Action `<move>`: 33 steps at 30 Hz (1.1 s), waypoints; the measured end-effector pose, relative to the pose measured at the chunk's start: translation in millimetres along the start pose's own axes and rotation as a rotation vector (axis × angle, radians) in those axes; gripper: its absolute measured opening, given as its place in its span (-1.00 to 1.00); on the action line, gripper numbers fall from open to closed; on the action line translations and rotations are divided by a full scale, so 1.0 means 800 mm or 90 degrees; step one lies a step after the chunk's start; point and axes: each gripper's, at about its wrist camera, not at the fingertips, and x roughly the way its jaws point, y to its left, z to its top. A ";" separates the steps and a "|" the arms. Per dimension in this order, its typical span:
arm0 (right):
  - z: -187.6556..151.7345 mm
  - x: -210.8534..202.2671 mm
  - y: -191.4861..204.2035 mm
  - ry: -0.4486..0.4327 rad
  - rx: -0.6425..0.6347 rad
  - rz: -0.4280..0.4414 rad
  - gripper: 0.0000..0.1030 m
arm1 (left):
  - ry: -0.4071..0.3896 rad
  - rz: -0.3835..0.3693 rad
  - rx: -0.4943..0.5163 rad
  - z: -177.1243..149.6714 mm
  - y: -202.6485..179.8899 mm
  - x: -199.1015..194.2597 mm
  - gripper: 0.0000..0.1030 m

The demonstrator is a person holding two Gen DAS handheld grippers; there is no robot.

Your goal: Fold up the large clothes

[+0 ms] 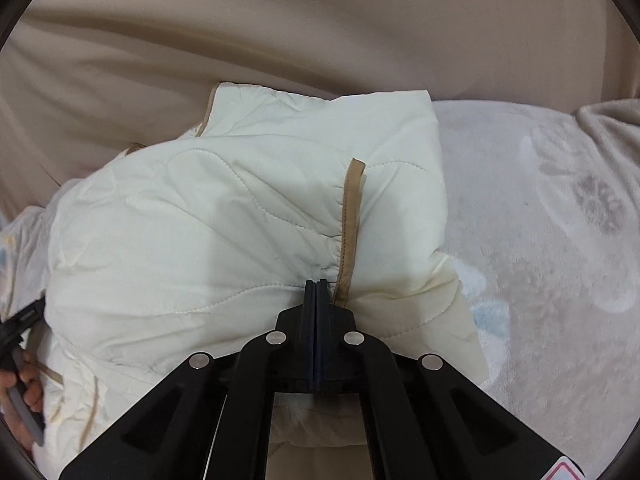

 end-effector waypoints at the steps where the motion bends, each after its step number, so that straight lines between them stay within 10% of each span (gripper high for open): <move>1: 0.000 -0.002 -0.003 0.003 0.001 0.001 -1.00 | 0.000 0.000 -0.001 0.000 0.000 0.000 -0.49; 5: 0.001 -0.047 -0.012 0.034 0.029 0.014 -1.00 | 0.003 0.002 0.012 0.001 0.008 -0.022 -0.32; 9: -0.036 -0.155 -0.027 0.022 -0.013 0.022 -0.02 | 0.019 -0.025 0.041 -0.015 0.041 -0.096 0.61; 19: -0.251 -0.280 -0.119 0.153 0.123 0.138 0.30 | 0.188 -0.143 -0.027 -0.158 0.154 -0.206 0.79; 22: -0.281 -0.279 -0.131 0.147 0.199 0.182 0.34 | 0.164 -0.132 -0.034 -0.183 0.153 -0.215 0.66; 26: -0.270 -0.266 -0.124 0.141 0.242 0.224 0.24 | 0.161 -0.138 -0.054 -0.186 0.137 -0.219 -0.01; 30: -0.261 -0.252 -0.103 0.154 0.249 0.218 -0.73 | 0.142 -0.130 -0.057 -0.180 0.129 -0.238 -0.71; 33: -0.260 -0.279 -0.088 0.109 0.213 0.197 -0.86 | 0.104 -0.152 -0.063 -0.174 0.132 -0.271 -0.82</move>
